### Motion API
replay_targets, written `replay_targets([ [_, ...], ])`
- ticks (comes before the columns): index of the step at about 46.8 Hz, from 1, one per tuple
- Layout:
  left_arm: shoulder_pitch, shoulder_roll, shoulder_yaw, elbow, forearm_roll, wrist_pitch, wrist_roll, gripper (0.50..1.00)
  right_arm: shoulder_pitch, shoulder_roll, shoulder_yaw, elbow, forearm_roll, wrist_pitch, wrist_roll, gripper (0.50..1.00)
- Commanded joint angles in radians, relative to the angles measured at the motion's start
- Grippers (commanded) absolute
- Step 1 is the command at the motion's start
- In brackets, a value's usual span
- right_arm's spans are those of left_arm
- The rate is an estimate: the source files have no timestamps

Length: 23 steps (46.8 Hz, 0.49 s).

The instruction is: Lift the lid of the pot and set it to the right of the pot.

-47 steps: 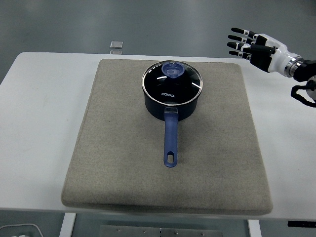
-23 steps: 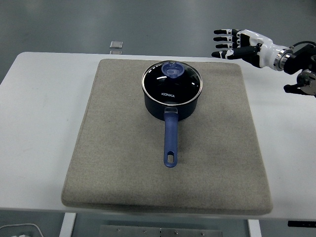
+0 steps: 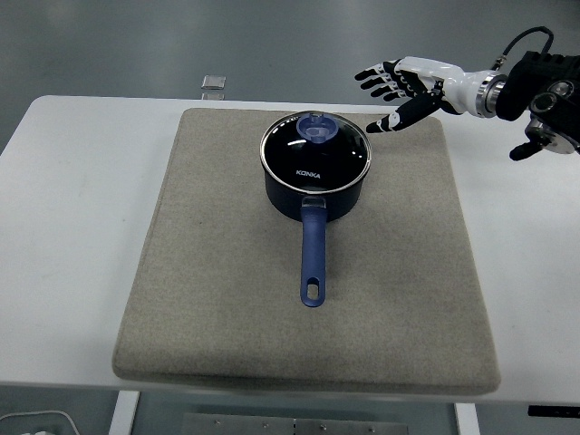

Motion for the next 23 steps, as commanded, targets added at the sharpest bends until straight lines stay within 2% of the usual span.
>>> replay_targets([
  [1,0.000,0.000,0.000,0.000,0.000,0.001,0.000,1.000,0.022,0.023,-0.019,0.000,-0.026,0.001,0.000,0.913],
  [12,0.000,0.000,0.000,0.000,0.000,0.000,0.000,1.000,0.086,0.091,-0.093,0.000,-0.058,0.000,0.000,0.913],
  [23,0.000,0.000,0.000,0.000,0.000,0.000,0.000,1.000,0.111,0.112,-0.140,0.000,-0.159,0.001,0.000,0.913],
])
